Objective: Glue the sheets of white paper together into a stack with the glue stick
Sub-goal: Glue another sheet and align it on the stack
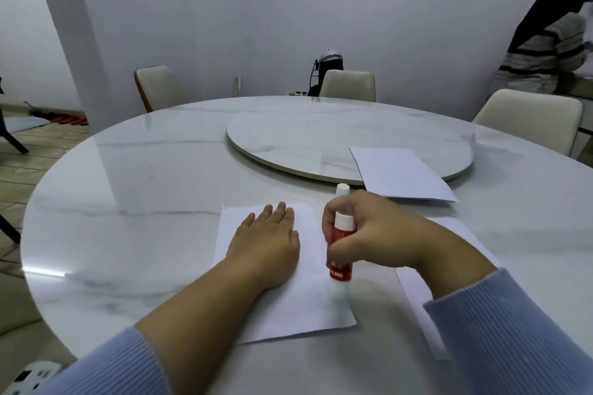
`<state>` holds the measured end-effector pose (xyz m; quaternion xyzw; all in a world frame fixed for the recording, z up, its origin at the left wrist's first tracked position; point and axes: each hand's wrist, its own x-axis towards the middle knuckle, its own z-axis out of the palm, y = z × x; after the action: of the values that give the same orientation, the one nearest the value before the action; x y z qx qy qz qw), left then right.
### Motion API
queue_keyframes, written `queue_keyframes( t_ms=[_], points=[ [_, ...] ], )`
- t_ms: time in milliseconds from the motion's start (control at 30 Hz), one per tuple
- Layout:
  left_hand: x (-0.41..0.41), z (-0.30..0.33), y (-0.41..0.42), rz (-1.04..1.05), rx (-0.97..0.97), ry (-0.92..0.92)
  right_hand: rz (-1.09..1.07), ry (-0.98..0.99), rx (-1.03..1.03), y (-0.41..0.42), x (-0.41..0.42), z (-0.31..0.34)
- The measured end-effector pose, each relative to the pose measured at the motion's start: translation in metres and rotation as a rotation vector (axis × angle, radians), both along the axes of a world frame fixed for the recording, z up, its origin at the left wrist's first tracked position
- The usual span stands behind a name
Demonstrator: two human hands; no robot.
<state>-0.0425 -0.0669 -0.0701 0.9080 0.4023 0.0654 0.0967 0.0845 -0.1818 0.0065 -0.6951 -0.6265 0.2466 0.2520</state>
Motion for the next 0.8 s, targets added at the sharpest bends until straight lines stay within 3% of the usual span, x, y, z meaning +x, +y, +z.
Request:
queue_keyframes(
  t_ms=[133, 200, 333, 400, 500, 567, 667, 800],
  points=[
    [0.0, 0.0, -0.001, 0.005, 0.013, 0.02, 0.218, 0.135, -0.226, -0.004, 0.0, 0.003],
    [0.0, 0.002, -0.002, -0.008, 0.018, 0.034, 0.268, 0.279, -0.182, -0.008, 0.008, 0.004],
    [-0.006, 0.02, 0.0, -0.267, -0.119, 0.14, -0.012, 0.854, 0.365, -0.005, 0.033, 0.005],
    [-0.008, 0.029, -0.002, -0.228, -0.128, 0.134, -0.243, 1.015, 0.613, -0.002, 0.041, 0.003],
    [-0.009, 0.031, -0.01, 0.181, 0.016, 0.096, -0.458, 1.021, 0.732, 0.003, 0.044, -0.002],
    [-0.008, 0.029, -0.017, 0.063, -0.039, 0.289, -0.502, 0.96, 0.72, 0.007, 0.042, -0.007],
    [-0.015, 0.047, -0.01, -0.231, -0.195, 0.398, -0.455, 0.796, 0.682, 0.014, 0.037, -0.014],
    [-0.007, 0.035, -0.016, -0.182, -0.14, 0.163, -0.361, 0.545, 0.605, 0.021, 0.026, -0.027]
  ],
)
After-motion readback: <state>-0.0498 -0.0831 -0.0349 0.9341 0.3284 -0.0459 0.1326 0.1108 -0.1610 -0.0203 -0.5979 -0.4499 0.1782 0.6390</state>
